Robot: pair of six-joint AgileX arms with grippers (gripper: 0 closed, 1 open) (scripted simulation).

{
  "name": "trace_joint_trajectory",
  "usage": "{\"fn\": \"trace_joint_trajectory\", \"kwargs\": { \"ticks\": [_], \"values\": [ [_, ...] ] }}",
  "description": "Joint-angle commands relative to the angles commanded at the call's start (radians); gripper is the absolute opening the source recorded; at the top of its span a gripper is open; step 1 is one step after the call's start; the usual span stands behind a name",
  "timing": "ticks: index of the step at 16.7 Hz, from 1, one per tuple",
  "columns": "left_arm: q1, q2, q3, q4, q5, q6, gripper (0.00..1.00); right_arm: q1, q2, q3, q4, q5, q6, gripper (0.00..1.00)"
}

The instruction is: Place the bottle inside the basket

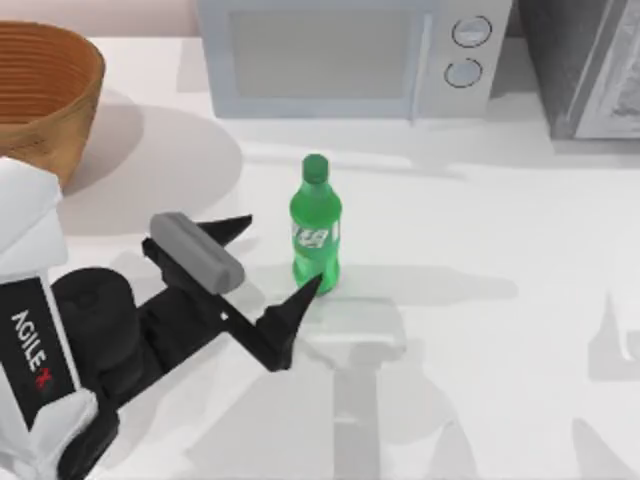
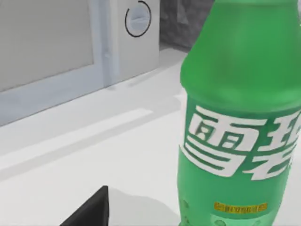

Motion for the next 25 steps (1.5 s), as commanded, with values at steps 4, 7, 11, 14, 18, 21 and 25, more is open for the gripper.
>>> {"fn": "trace_joint_trajectory", "kwargs": {
  "ticks": [4,7,11,14,18,21,25],
  "values": [
    [0.004,-0.001,-0.001,-0.004,-0.002,0.0,1.0,0.0,0.0,0.0,0.0,0.0,0.0,1.0],
    [-0.016,0.021,0.06,-0.038,-0.015,-0.002,1.0,0.0,0.0,0.0,0.0,0.0,0.0,1.0],
    [-0.054,0.073,0.196,-0.12,-0.052,-0.007,1.0,0.0,0.0,0.0,0.0,0.0,0.0,1.0],
    [-0.075,0.1,0.271,-0.166,-0.073,-0.009,1.0,0.0,0.0,0.0,0.0,0.0,0.0,1.0],
    [-0.077,0.103,0.278,-0.171,-0.075,-0.01,1.0,0.0,0.0,0.0,0.0,0.0,0.0,1.0],
    [-0.077,0.103,0.278,-0.171,-0.075,-0.01,0.77,0.0,0.0,0.0,0.0,0.0,0.0,1.0],
    [-0.077,0.103,0.278,-0.171,-0.075,-0.01,0.47,0.0,0.0,0.0,0.0,0.0,0.0,1.0]
  ]
}}
